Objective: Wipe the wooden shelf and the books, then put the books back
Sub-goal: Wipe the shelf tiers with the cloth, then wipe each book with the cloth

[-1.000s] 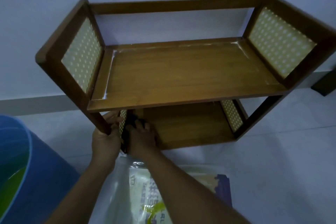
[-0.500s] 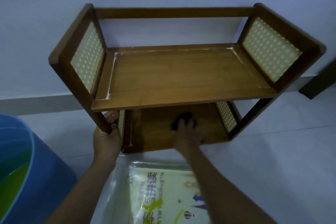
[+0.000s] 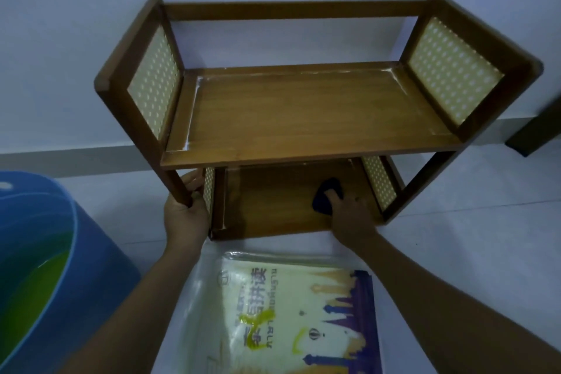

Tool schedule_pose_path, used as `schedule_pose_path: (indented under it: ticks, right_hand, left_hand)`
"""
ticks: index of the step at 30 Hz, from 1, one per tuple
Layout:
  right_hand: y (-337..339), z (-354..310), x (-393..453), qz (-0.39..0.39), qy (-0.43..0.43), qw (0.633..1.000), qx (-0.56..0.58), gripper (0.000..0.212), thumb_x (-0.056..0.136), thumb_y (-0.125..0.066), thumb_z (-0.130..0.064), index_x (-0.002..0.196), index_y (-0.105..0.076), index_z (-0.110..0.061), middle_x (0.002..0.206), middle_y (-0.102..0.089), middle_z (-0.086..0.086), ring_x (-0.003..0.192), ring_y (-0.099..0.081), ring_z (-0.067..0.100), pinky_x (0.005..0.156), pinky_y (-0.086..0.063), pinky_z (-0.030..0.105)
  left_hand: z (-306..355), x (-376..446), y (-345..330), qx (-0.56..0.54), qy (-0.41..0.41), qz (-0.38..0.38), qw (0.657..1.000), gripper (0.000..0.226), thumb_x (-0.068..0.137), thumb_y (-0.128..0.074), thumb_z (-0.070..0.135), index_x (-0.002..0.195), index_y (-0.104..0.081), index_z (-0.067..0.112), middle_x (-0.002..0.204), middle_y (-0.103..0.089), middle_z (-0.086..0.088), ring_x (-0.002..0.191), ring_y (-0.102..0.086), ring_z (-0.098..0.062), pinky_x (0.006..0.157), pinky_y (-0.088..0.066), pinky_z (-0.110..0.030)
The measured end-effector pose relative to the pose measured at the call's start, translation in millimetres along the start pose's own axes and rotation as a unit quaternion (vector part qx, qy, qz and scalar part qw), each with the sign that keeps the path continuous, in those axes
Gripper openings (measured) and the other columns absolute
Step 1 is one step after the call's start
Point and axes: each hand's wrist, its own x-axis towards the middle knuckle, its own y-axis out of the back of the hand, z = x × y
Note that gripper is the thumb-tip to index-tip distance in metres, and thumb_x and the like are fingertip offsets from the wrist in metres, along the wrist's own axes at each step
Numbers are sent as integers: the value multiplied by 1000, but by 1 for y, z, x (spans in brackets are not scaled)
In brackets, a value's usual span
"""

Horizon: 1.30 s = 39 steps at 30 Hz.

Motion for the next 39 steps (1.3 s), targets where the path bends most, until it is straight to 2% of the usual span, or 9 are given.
schedule_pose_path:
  ticks: [3,8,12,16,20,23,26,32,39]
  right_hand:
    - [3,4,10,-39,26,997,58,70,85,-53,-12,146,-21,-25,128,-46,21,107,-50,42,91,-45,48]
    - [41,3,-13,29,26,967,252,57,89,-53,-8,143,-36,-10,116,-61,19,88,-60,29,63,-50,31]
    - [66,-21,-101,59,69,932,350,58,89,-53,-3,143,-37,-15,120,-56,10,101,-57,28,75,-48,32]
    - [41,-44,-191,66,71,939,330,62,84,-50,-7,143,-38,-21,141,-45,9,118,-46,31,96,-46,46]
    - [10,-43,-250,77,8,951,298,62,79,-48,-9,141,-44,-12,141,-46,17,112,-49,40,92,-49,49]
    - [-14,-38,-278,102,28,976,189,58,73,-61,-13,131,-55,-10,140,-48,18,102,-54,47,79,-55,52]
    - [-22,-58,-291,97,48,983,149,52,72,-73,-28,122,-60,-20,139,-52,9,105,-54,39,76,-56,49]
    - [-19,-109,-266,109,211,966,99,67,62,-83,-34,123,-56,-35,128,-60,-3,99,-61,29,76,-54,42]
    - [-14,-79,-190,121,4,981,153,53,84,-64,-24,135,-50,-23,141,-47,9,107,-50,39,89,-46,49]
  left_hand:
    - [3,1,1,-1,0,-6,1000,34,94,-41,1,113,-64,19,111,-68,-4,107,-61,-23,94,-50,-44]
    - [18,-14,20,59,0,-54,997,12,98,-47,15,104,-51,25,97,-60,8,93,-57,-12,68,-41,-18]
    - [9,-54,43,154,13,-85,984,47,99,-46,27,143,-34,15,144,-45,-3,130,-44,-20,101,-39,-33]
    - [-11,-110,68,222,-7,-149,964,56,98,-49,23,149,-27,12,155,-31,-7,142,-30,-23,112,-25,-31]
    - [-30,-155,100,280,-17,-269,921,87,83,-69,42,149,-18,17,152,-29,4,132,-32,-9,104,-32,-28]
    - [-52,-169,112,359,-9,-366,858,138,57,-70,77,148,22,27,161,8,6,147,-2,-17,119,-12,-44]
    - [-75,-168,107,428,-57,-385,816,150,49,-61,89,127,49,24,150,40,4,142,30,-17,117,8,-48]
    - [-94,-166,109,436,-103,-367,815,144,49,-49,93,132,44,20,146,42,5,139,33,-13,118,7,-45]
    - [-99,-166,106,392,-95,-351,845,146,44,-52,93,138,37,27,148,34,12,142,25,-10,117,8,-42]
